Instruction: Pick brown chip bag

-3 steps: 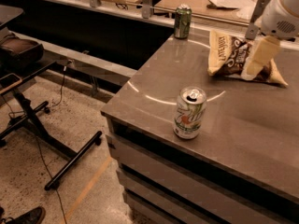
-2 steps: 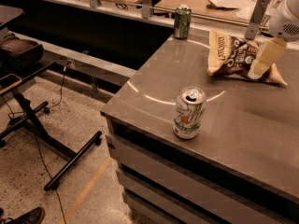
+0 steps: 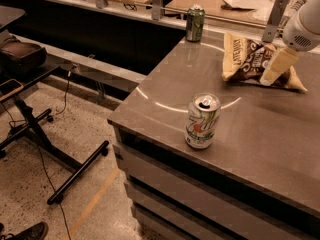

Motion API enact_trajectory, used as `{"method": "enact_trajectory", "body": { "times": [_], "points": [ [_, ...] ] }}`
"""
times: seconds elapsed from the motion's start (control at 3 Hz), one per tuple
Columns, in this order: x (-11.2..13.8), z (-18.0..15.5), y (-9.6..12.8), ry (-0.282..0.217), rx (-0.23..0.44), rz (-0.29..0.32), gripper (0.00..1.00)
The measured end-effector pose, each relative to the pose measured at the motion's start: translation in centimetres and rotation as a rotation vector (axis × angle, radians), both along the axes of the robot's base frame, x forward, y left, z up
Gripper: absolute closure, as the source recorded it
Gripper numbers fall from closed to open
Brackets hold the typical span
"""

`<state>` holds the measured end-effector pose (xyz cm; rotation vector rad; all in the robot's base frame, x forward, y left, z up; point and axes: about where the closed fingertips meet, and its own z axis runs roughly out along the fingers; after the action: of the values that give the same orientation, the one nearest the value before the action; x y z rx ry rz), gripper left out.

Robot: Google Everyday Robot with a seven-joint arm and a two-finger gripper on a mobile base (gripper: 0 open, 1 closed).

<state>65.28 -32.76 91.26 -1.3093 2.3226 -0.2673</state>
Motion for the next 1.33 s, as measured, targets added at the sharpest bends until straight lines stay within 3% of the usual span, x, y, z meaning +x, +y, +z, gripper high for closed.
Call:
{"method": "enact_trajectory", "body": {
  "times": [0.33, 0.67, 1.33],
  "points": [
    [1.2, -1.9, 1.1, -0.011, 0.021, -0.002, 0.0],
    [1.9, -3.6, 2.6, -0.005, 0.043, 0.018, 0.18],
    [1.7, -4.9, 4.1, 0.029, 0.059, 0.072, 0.63]
  ]
}}
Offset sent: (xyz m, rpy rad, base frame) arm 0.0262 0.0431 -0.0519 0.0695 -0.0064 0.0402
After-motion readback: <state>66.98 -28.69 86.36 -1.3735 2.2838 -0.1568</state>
